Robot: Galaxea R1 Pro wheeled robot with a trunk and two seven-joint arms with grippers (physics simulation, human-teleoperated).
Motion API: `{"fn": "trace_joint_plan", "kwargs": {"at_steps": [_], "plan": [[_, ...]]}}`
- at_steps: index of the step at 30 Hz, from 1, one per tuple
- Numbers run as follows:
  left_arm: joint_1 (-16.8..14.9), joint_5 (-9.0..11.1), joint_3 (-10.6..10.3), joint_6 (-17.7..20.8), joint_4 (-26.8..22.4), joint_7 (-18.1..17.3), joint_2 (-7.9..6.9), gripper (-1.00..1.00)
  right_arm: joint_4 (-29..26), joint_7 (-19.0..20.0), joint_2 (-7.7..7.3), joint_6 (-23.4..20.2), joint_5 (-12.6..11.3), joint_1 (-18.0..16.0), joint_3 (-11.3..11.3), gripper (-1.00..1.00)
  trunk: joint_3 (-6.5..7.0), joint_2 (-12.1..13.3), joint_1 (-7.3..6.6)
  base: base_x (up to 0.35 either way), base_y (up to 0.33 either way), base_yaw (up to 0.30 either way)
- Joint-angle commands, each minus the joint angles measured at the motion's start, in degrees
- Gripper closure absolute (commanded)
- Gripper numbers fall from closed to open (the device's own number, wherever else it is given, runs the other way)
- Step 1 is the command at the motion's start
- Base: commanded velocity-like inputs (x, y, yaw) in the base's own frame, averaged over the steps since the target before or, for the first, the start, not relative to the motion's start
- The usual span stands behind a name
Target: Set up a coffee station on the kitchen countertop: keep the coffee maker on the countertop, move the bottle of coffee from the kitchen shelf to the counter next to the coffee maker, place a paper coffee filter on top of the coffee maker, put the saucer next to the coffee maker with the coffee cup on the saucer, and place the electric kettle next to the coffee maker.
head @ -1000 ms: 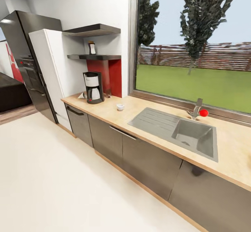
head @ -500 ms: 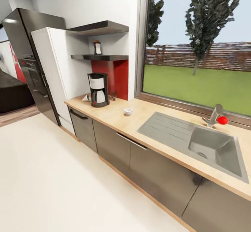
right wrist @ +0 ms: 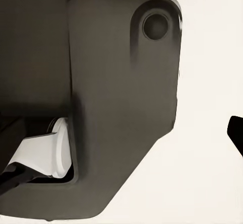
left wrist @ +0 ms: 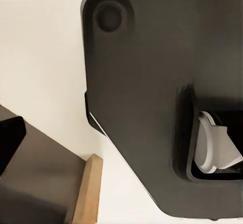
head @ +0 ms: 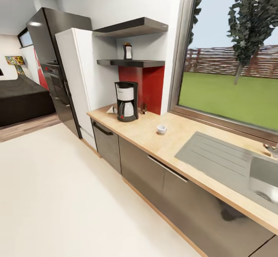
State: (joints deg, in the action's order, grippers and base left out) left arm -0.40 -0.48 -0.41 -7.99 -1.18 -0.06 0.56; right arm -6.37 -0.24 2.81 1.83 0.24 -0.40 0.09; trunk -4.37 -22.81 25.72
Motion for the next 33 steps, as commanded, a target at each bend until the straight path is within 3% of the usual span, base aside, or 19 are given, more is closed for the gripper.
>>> {"fn": "trace_joint_plan", "kwargs": {"at_steps": [1,33], "plan": [[-0.04,-0.02,-0.03,-0.18,0.04,-0.02,-0.02,-1.0,0.04,-0.03,0.0,0.19,0.02,-0.04,0.0,-1.0,-0.12,-0.11,0.06,0.327,0.177,0.024],[-0.04,0.04,-0.03,-0.27,0.04,-0.03,0.05,-1.0,0.05,-0.03,0.0,0.19,0.02,-0.04,0.0,-1.0,-0.13,-0.11,0.06,0.325,0.18,0.001]]}}
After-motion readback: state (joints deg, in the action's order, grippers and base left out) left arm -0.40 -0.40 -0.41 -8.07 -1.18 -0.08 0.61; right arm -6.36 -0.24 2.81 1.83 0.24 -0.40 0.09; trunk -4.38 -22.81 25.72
